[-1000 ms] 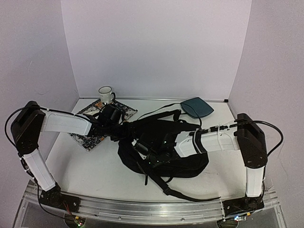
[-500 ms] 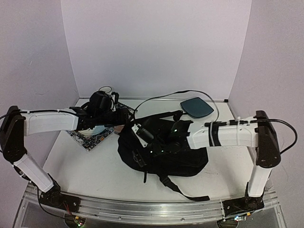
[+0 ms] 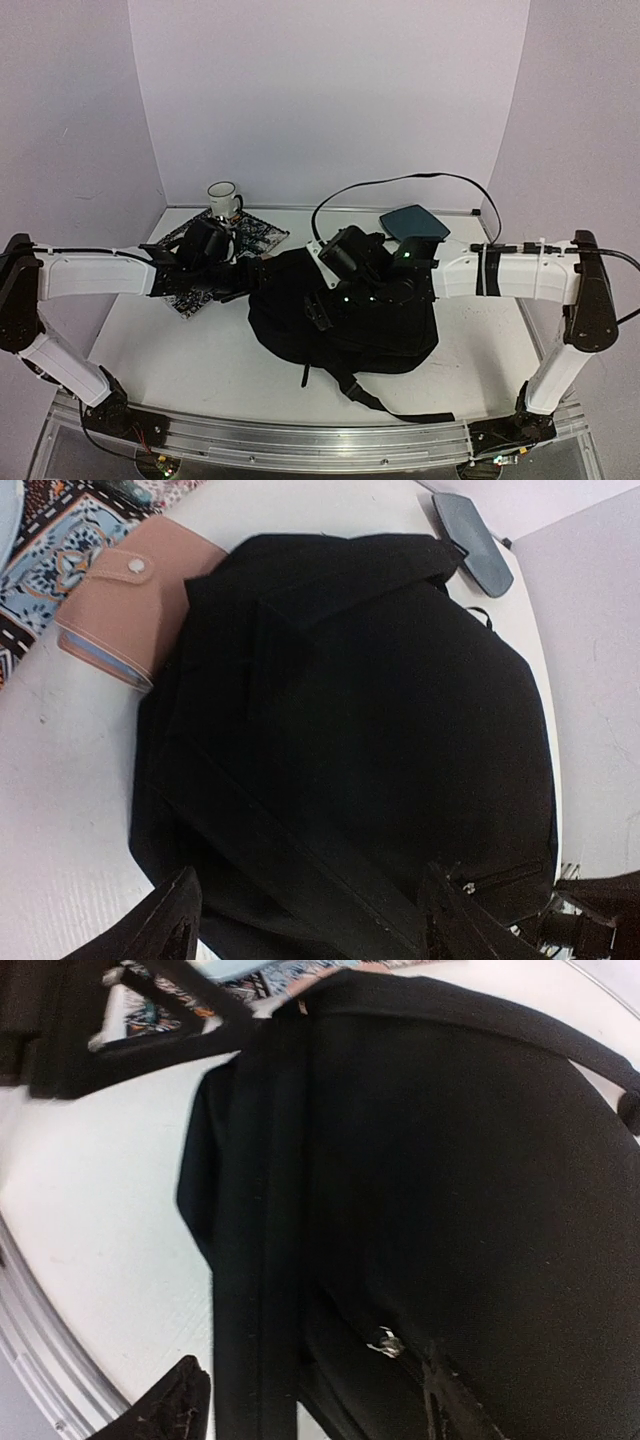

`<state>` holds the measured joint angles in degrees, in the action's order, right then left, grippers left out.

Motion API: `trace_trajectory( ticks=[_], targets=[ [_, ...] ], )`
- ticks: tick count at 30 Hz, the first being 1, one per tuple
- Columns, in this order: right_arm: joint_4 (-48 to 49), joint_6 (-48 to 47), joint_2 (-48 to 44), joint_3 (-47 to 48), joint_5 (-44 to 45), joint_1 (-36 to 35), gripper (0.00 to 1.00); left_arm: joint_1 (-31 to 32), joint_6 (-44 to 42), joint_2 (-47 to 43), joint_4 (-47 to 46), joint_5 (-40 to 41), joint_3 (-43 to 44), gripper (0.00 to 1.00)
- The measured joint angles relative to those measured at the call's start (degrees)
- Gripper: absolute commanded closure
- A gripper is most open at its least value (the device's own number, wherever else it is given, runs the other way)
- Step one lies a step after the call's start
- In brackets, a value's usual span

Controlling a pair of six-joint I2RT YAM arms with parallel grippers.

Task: Pack the student bag
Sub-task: Adjust the student bag at the center of the board, then hold the student bag at the center of the board.

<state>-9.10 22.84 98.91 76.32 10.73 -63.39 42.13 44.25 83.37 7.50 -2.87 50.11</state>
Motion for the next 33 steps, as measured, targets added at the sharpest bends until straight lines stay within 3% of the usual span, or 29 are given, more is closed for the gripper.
trace_trajectory(
  ticks=[7,16,33],
  targets=[
    [-0.64,0.04,6.65,2.09,0.91,1.97,0.54,4.28,2.04,6.3,-0.12,0.64,0.0,0.26],
    [-1.2,-0.67,13.5,7.22,-0.94,1.96,0.58,6.2,3.5,8.83,-2.31,3.31,-1.51,0.29],
    [-4.72,-0.69,17.8,10.03,-0.73,1.23,0.79,7.06,4.27,8.83,-6.15,4.02,-4.33,0.29]
  ],
)
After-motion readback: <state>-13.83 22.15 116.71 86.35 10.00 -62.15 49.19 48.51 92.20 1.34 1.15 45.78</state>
